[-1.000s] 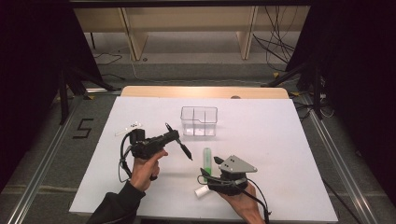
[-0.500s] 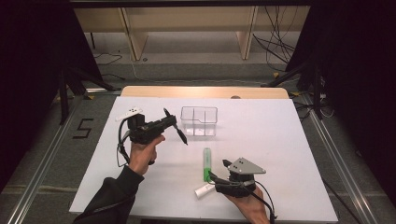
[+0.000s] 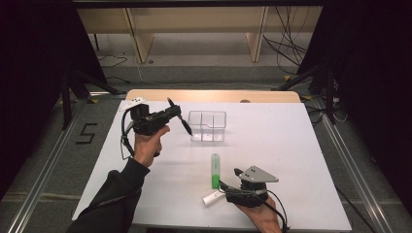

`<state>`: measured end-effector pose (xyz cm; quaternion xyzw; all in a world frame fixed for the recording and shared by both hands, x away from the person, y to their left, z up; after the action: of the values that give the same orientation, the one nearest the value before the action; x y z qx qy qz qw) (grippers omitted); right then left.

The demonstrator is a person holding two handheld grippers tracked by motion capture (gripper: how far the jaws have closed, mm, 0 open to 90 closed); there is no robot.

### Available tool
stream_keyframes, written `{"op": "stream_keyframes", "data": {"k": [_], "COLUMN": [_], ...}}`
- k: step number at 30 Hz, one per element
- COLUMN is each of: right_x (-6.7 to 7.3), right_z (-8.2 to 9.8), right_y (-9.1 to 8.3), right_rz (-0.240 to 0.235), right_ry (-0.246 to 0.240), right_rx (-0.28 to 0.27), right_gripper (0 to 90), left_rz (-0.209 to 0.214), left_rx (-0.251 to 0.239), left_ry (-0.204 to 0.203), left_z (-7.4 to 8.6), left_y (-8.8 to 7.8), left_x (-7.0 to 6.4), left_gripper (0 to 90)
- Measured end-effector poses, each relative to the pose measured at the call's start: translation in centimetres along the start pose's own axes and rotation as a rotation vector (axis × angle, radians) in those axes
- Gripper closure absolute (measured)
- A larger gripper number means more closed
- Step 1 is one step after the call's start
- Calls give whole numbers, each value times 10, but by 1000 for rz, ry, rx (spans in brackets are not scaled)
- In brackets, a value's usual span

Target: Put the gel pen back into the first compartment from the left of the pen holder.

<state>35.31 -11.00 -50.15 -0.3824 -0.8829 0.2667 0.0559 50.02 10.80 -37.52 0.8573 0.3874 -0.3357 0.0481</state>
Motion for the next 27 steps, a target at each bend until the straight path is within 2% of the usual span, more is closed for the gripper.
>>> {"op": "stream_keyframes", "data": {"k": [7, 11, 15, 22, 27], "right_x": [0, 0, 1, 1, 1], "right_z": [1, 3, 3, 3, 3], "right_y": [-2, -1, -1, -3, -3], "right_rz": [2, -1, -5, -3, -3], "right_ry": [3, 3, 6, 10, 11], "right_rx": [-4, 2, 1, -8, -9], "right_gripper": [331, 328, 316, 284, 277], "left_rz": [-23, -44, -50, -76, -114], "left_rx": [-10, -15, -23, -26, -22], "left_ry": [24, 65, 60, 84, 93], "left_z": [-14, -21, -27, -34, -37], "left_y": [10, 15, 22, 35, 46], "left_x": [3, 1, 0, 0, 10], "left_gripper": [790, 790, 790, 790, 790]}}
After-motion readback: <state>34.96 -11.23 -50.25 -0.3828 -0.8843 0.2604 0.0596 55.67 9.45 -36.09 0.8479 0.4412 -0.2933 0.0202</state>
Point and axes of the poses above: each handheld gripper's, and its own axes: y roughly forward along the jaws, z roughly out of its underside, x roughly to its left, the point moved 8 cm from there along y, roughly forward along the jaws, and after that the axes turned 12 degrees about -y, right-handed, at the moved point
